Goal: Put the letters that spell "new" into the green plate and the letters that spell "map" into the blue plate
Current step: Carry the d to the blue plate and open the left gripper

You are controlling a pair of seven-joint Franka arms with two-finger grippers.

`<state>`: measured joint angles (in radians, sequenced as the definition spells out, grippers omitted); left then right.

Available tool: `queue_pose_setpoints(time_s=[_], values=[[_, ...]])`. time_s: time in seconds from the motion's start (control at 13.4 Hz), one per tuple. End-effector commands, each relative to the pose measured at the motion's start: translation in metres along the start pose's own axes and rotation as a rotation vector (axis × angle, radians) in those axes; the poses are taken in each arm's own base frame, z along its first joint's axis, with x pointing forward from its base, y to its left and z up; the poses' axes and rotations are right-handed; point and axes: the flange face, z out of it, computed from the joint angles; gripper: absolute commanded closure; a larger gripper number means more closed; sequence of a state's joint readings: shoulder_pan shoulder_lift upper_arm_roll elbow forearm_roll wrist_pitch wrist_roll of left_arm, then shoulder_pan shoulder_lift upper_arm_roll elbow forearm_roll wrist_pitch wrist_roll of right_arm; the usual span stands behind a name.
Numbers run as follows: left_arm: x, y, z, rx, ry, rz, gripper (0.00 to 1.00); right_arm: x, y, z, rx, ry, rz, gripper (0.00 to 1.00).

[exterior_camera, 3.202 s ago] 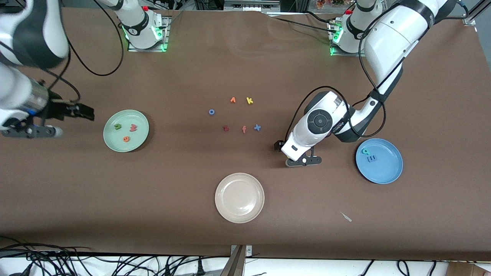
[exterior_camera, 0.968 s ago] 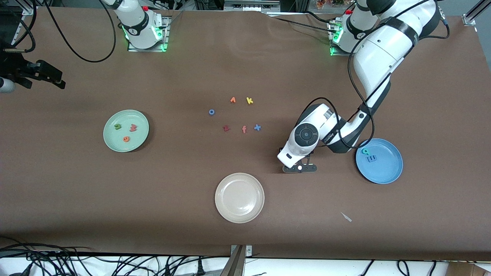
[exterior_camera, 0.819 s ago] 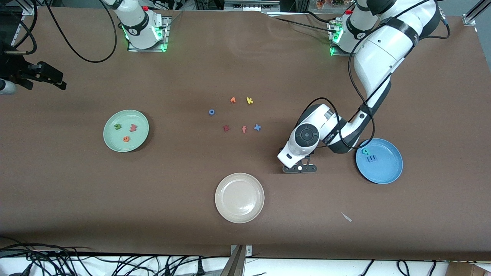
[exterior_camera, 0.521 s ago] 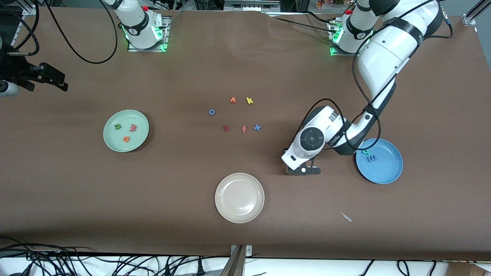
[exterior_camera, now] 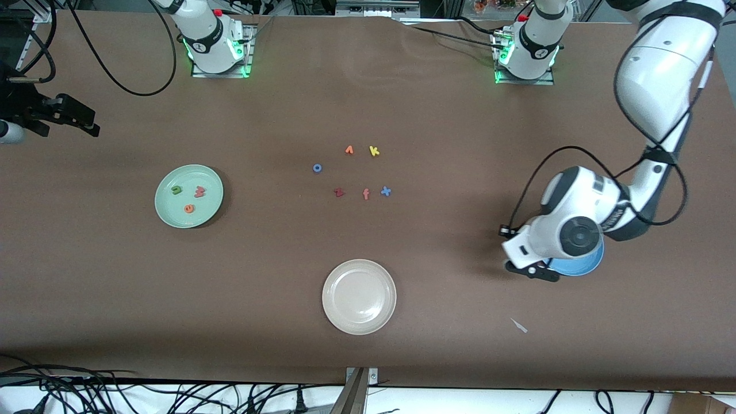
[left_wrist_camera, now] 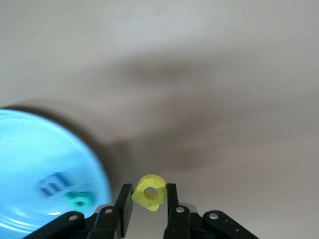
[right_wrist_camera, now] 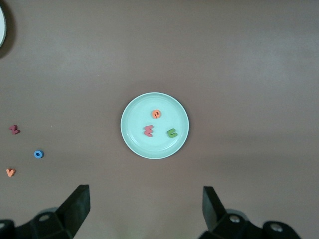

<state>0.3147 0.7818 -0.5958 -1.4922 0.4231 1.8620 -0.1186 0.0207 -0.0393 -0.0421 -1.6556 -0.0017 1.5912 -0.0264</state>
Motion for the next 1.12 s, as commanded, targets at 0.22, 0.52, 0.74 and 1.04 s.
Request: queue_pose_setpoints(time_s=[0.22,0.52,0.74,1.04], values=[[-0.030,-0.080,0.015,0.062,-0.050,0.181,0.81,0.001,-0.002,-0.006,-0.010,-0.004,-0.012,0.00],[-0.034,-0.093,-0.008,0.076,-0.057,0.210,0.00,0.001,0.000,-0.006,-0.010,-0.007,-0.015,0.00],[-0.043,-0.098,-0.058,0.070,-0.072,0.169,0.00,0.001,0.001,-0.005,-0.009,-0.009,-0.013,0.00],[-0.085,-0.101,-0.116,0.009,-0.145,0.082,0.00,0.001,0.003,-0.006,-0.009,-0.008,-0.009,0.00]])
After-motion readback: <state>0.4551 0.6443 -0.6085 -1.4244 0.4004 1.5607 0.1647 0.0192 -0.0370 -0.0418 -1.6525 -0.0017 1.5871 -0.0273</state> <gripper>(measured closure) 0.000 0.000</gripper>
